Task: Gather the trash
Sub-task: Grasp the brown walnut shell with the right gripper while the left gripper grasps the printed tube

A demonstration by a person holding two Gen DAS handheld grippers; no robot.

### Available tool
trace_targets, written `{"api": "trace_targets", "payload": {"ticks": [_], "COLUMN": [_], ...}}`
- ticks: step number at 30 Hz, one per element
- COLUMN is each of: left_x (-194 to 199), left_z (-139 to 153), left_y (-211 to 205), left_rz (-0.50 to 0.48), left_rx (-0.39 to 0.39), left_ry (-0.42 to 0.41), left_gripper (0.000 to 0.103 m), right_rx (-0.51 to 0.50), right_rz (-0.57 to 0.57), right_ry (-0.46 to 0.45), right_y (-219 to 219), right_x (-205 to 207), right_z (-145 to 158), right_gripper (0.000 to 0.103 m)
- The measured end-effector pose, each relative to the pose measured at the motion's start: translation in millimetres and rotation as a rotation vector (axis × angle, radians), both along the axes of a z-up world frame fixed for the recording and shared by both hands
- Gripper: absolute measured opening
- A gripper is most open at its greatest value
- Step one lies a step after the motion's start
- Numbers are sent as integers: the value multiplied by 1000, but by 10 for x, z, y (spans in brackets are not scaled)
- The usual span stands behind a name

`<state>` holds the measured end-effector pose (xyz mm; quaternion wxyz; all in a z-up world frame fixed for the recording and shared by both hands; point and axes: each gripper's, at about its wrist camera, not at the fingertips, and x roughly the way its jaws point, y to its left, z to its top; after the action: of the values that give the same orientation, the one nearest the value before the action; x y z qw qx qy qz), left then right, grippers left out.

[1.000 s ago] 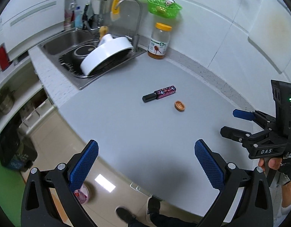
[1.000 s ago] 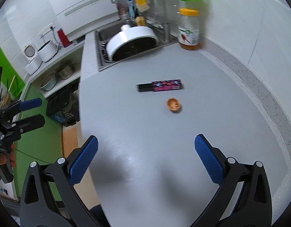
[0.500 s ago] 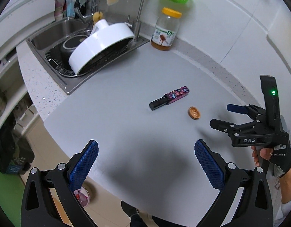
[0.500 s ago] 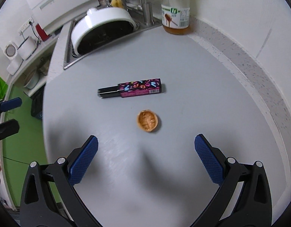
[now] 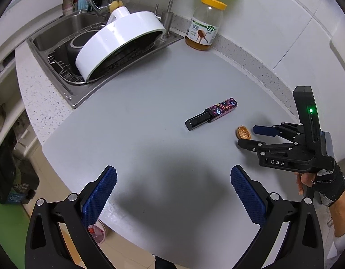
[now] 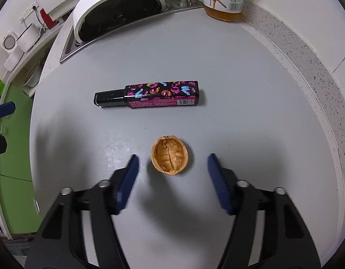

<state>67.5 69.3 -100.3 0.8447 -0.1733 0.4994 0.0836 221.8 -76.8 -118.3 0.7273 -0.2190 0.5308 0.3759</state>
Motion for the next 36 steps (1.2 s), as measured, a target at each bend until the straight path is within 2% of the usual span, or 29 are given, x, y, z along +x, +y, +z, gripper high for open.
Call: {"api": "trace_targets", "payload": {"ticks": [1,4,10,17,26,32,34,35,36], "left_x": [12,51,126,415,1015,1399,1483,1522,1566], "left_z": [-6,-17,-21,-7,-120,-367,-450,-485,-523], "left_y": [0,-8,-58,-169,-331,-476,-495,-499,-507], "left_rz": [-3,-11,-45,-163,-374,-579,-619,-635,-654], "left_rx": [-1,-3,-14,-8,28,63,78,80,84], "left_ry": [2,3,-4,-10,-6,19,37,43,48], "left_gripper": [98,98,98,98,98,98,97,96,89], "right_rx": [-4,-8,20,49,71,60,59,60,61], "right_rz": [3,10,-12,-59,-173,-250,-271,-282,-297], "right_ry": [2,17,21,35,38,35,36,39,44], "right_y": [13,27,-30,-255,-675,-879,-940,-965,-1000], "right_x": [-6,-16,-17,-91,-126,-116,-119,-121,-124], "right_z": [-10,-44,41,328,563,620,627,629,627], "right_gripper": [41,33,33,33,33,33,33,33,33]}}
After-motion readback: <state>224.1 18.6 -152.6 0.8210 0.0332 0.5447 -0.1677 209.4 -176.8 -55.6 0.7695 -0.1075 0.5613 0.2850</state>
